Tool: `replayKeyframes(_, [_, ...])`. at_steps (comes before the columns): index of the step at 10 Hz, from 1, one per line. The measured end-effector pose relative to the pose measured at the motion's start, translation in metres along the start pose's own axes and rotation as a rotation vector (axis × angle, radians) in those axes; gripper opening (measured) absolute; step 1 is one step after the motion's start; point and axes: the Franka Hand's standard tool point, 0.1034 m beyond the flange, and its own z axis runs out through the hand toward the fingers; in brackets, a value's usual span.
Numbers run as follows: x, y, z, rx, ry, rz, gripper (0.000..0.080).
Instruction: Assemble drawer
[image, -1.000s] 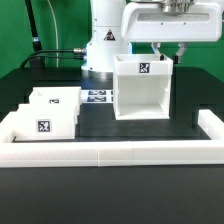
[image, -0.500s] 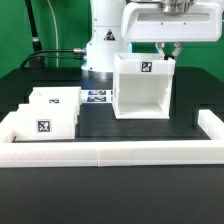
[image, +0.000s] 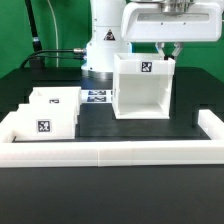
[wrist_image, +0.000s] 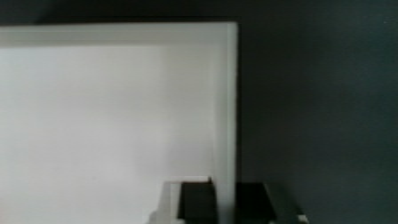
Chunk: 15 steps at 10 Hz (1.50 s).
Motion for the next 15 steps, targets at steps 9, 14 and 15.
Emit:
replayKeyframes(9, [0.155,0.015,-0.004,0.052,0.175,0.048,0.0038])
replayKeyframes(14, [0.155,0.009,-0.006,0.09,0.172,0.249,0.0038])
replayKeyframes(15, [0.154,0.007,-0.006,0.104,0.176,0.335,0.0038])
